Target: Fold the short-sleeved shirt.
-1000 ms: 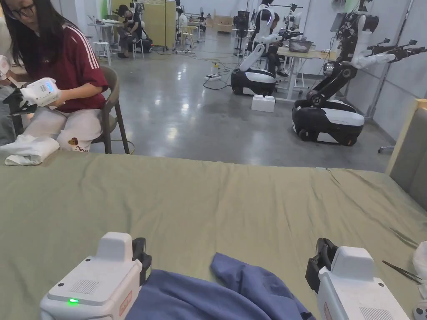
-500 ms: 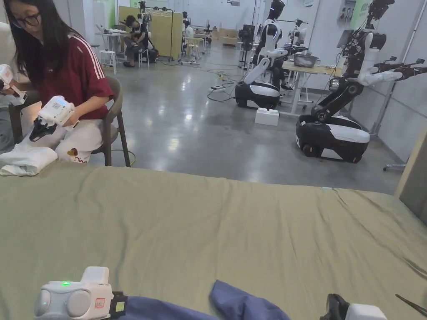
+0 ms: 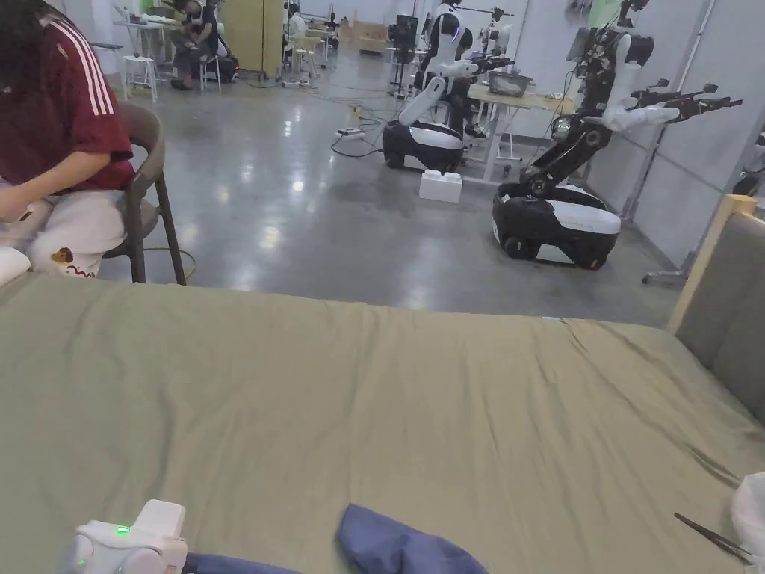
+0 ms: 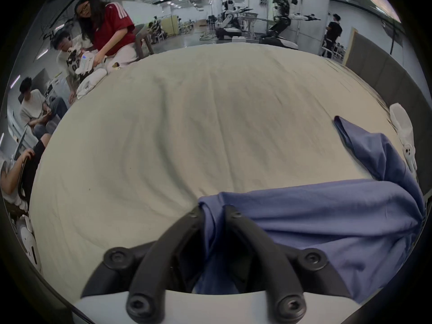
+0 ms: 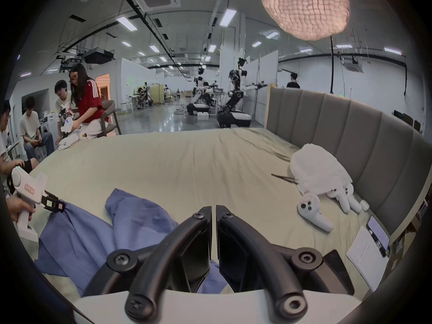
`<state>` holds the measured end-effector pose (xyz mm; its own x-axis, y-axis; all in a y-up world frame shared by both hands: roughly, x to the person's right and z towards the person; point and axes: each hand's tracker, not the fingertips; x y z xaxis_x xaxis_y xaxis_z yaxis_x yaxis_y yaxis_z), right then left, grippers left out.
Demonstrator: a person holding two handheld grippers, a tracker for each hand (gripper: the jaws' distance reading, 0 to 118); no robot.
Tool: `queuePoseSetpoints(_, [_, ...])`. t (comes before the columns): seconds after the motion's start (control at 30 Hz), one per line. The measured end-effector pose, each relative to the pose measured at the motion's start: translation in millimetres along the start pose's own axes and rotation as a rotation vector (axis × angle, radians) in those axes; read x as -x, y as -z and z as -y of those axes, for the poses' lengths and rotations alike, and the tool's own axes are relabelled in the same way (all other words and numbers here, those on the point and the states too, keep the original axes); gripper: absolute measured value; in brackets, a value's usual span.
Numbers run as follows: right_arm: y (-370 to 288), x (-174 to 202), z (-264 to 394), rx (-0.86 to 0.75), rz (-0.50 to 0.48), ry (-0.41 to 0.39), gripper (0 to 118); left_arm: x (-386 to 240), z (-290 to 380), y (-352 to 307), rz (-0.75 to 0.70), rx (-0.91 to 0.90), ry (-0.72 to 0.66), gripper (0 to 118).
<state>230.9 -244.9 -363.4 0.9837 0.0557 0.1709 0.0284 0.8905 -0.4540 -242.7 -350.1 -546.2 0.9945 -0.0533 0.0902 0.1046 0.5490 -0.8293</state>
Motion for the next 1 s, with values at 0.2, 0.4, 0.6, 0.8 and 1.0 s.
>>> queuePoseSetpoints(0.2, [20,-21,9,0.174,-0.01,0.018,35,13,4,-29,0.092,-0.065,-0.073,0])
queuePoseSetpoints(0.4, [61,-27,30,0.39,-0.039,0.002,68,17,20,-89,0.131,-0.203,-0.088,0])
queuePoseSetpoints(0.6, [97,-16,64,0.581,-0.083,-0.024,51,16,41,-127,0.139,-0.266,-0.086,0])
queuePoseSetpoints(0.8, [92,-12,67,0.527,-0.106,0.001,10,17,56,-132,0.136,-0.262,-0.108,0])
queuePoseSetpoints(1.0, [67,-11,47,0.4,-0.1,-0.032,8,19,58,-150,0.132,-0.304,-0.135,0])
